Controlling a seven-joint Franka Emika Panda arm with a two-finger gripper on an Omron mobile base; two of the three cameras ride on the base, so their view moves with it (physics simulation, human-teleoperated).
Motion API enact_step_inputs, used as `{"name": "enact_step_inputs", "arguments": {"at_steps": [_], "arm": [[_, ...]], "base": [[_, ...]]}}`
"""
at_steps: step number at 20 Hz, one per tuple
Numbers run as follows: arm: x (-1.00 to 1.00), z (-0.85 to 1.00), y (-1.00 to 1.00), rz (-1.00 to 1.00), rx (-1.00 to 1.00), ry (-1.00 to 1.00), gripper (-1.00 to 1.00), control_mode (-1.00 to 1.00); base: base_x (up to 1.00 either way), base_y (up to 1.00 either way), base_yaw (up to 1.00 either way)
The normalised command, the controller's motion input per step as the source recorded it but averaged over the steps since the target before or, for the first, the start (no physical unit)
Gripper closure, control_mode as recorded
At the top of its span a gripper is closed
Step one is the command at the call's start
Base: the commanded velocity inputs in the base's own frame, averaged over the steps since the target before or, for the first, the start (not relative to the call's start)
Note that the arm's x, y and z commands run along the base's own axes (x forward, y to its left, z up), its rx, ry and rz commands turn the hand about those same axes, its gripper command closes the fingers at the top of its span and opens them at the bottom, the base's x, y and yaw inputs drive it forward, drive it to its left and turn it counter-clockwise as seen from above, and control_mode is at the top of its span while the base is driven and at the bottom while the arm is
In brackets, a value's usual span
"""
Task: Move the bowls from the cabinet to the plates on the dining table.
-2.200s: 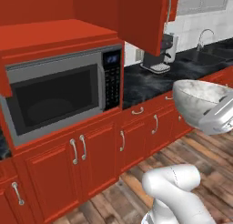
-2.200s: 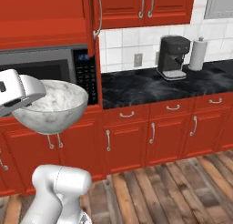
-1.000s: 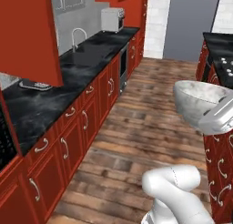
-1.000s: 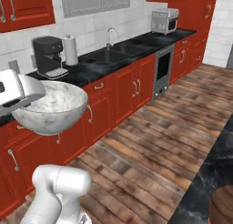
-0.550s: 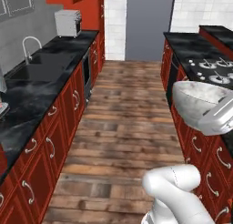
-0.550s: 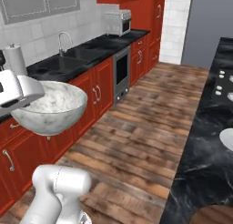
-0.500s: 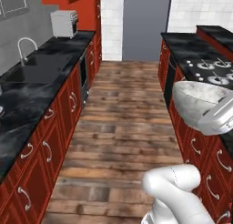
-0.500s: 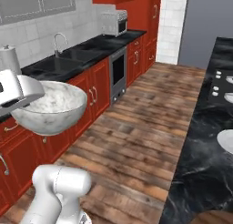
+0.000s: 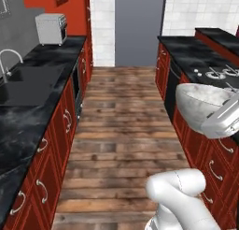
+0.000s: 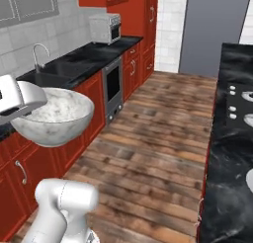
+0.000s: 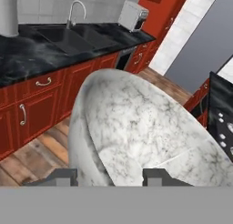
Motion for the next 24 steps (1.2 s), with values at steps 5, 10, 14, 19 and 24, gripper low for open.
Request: {"name": "enact_step_inputs", "arguments": {"at_steps": [5, 10, 14, 19, 24], "arm": [[0.00, 0.00, 0.00, 0.00, 0.00, 0.00, 1.00, 1.00], [0.00, 0.00, 0.00, 0.00, 0.00, 0.00, 1.00, 1.00], [0.00, 0.00, 0.00, 0.00, 0.00, 0.00, 1.00, 1.00], [0.00, 0.00, 0.00, 0.00, 0.00, 0.00, 1.00, 1.00], [0.00, 0.00, 0.00, 0.00, 0.00, 0.00, 1.00, 1.00]], "base": [[0.75, 0.37, -0.17], [0.85, 0.03, -0.28], [0.76, 0.00, -0.42], [0.54, 0.00, -0.52], [0.46, 0.00, -0.53]]}}
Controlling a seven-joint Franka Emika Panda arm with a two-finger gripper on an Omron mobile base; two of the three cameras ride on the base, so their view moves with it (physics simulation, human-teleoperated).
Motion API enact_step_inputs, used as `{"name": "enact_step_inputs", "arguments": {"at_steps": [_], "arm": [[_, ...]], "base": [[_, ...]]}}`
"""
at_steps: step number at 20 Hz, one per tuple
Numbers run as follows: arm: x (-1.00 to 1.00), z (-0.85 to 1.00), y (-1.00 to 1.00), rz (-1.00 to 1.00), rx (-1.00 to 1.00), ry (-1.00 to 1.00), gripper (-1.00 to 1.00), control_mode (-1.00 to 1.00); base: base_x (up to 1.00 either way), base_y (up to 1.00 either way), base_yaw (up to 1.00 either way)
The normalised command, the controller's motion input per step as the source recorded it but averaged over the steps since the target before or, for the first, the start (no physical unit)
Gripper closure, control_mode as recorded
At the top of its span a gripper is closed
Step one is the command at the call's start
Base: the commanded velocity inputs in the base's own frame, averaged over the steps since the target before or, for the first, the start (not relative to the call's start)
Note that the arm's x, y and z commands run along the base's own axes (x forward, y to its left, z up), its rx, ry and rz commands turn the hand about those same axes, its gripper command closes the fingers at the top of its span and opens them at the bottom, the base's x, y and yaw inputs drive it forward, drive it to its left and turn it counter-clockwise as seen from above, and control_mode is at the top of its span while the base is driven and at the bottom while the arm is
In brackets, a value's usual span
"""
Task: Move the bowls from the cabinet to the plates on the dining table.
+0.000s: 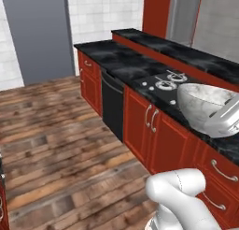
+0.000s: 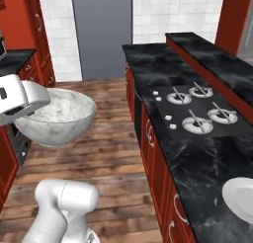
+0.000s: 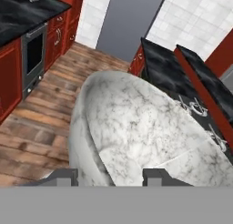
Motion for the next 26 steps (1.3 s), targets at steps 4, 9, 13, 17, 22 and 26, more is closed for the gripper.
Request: {"name": "enact_step_inputs", "arguments": {"at_steps": [4, 9, 13, 17, 22, 26], "arm": [[0.00, 0.00, 0.00, 0.00, 0.00, 0.00, 1.00, 1.00], [0.00, 0.00, 0.00, 0.00, 0.00, 0.00, 1.00, 1.00], [0.00, 0.00, 0.00, 0.00, 0.00, 0.00, 1.00, 1.00], [0.00, 0.00, 0.00, 0.00, 0.00, 0.00, 1.00, 1.00], [0.00, 0.00, 0.00, 0.00, 0.00, 0.00, 1.00, 1.00], [0.00, 0.00, 0.00, 0.00, 0.00, 0.00, 1.00, 1.00]], "base": [[0.40, 0.00, -0.52], [0.50, 0.00, -0.52], [0.62, 0.00, -0.51], [0.62, 0.00, -0.51], [0.59, 0.00, -0.50], [0.59, 0.00, -0.52]]}}
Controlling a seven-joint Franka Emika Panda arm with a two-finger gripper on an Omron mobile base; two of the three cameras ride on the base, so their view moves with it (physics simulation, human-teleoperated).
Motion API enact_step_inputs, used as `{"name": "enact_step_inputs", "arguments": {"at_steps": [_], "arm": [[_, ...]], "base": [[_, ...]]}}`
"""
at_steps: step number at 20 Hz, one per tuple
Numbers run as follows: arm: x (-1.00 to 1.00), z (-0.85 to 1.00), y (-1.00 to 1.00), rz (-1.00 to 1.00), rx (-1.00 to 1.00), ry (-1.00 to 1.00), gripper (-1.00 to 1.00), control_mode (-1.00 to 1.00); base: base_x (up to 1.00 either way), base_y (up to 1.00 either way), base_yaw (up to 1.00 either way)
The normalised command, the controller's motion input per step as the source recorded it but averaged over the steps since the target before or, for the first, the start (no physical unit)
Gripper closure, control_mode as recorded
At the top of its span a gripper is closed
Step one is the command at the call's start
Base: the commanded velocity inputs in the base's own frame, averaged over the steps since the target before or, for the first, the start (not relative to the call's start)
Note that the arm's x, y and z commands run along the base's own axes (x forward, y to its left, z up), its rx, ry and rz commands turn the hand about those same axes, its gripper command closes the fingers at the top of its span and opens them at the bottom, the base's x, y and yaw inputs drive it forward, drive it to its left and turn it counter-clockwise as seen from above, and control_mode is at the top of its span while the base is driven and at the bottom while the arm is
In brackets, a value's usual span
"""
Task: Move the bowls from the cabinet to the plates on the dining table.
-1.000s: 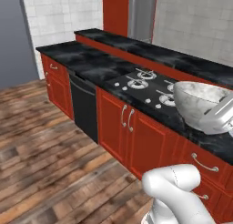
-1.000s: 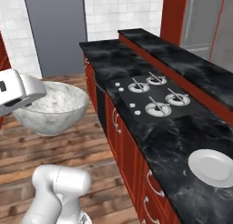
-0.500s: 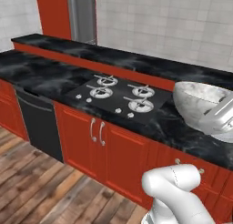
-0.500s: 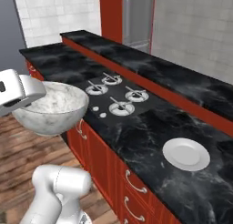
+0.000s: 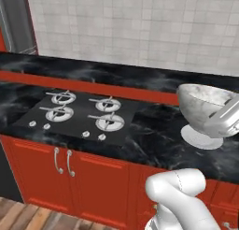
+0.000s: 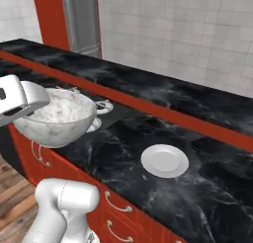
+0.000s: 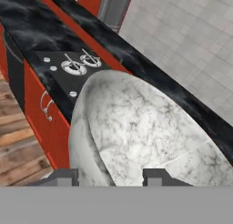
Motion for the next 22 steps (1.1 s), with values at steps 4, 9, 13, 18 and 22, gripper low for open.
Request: {"name": "enact_step_inputs", "arguments": {"at_steps": [4, 9, 13, 18, 22], "arm": [[0.00, 0.00, 0.00, 0.00, 0.00, 0.00, 1.00, 1.00], [0.00, 0.00, 0.00, 0.00, 0.00, 0.00, 1.00, 1.00], [0.00, 0.00, 0.00, 0.00, 0.00, 0.00, 1.00, 1.00], [0.00, 0.00, 0.00, 0.00, 0.00, 0.00, 1.00, 1.00], [0.00, 0.00, 0.00, 0.00, 0.00, 0.00, 1.00, 1.00]], "base": [[0.61, 0.00, -0.52], [0.72, 0.00, -0.50], [0.61, 0.00, -0.51], [0.59, 0.00, -0.43], [0.33, -0.16, -0.03]]}}
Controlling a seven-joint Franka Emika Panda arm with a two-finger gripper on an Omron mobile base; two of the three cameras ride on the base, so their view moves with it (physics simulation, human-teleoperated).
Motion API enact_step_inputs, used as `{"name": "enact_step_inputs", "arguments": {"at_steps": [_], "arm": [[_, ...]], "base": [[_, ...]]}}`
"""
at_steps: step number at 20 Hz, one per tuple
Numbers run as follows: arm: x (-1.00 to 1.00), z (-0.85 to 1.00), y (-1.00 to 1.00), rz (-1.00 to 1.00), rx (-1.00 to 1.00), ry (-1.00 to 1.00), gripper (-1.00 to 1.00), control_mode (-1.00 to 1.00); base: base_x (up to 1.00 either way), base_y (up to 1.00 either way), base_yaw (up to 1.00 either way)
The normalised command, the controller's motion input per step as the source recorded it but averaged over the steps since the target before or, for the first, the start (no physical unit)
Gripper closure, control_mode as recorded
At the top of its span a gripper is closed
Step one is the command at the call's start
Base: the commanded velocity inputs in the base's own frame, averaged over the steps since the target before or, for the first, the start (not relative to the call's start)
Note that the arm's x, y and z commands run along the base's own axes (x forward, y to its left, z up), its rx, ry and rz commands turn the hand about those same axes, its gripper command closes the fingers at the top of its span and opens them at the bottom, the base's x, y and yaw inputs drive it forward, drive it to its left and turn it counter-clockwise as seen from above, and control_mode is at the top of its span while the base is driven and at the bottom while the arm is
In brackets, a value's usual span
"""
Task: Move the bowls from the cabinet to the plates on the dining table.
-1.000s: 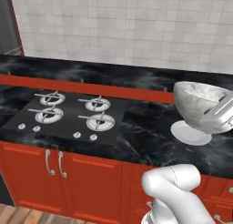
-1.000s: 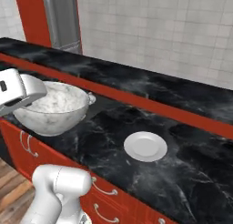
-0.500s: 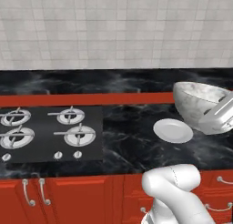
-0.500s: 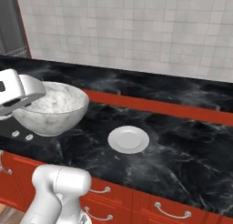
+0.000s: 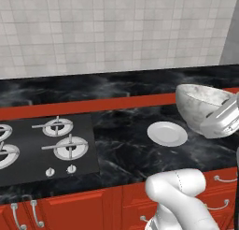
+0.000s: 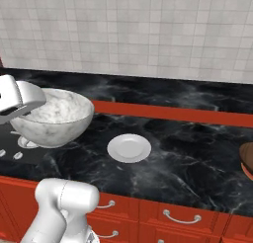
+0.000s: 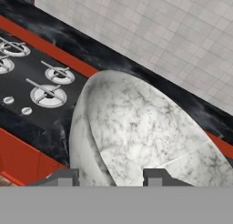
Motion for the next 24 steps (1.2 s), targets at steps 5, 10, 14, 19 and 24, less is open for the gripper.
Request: {"name": "enact_step_inputs", "arguments": {"at_steps": [5, 10, 14, 19, 24], "arm": [[0.00, 0.00, 0.00, 0.00, 0.00, 0.00, 1.00, 1.00], [0.00, 0.00, 0.00, 0.00, 0.00, 0.00, 1.00, 1.00], [0.00, 0.00, 0.00, 0.00, 0.00, 0.00, 1.00, 1.00], [0.00, 0.00, 0.00, 0.00, 0.00, 0.00, 1.00, 1.00], [0.00, 0.00, 0.00, 0.00, 0.00, 0.00, 1.00, 1.00]], "base": [[0.77, -0.03, 0.00], [0.78, -0.07, -0.13], [0.08, 0.00, -0.02], [0.00, 0.00, 0.00], [0.23, 0.00, 0.00]]}}
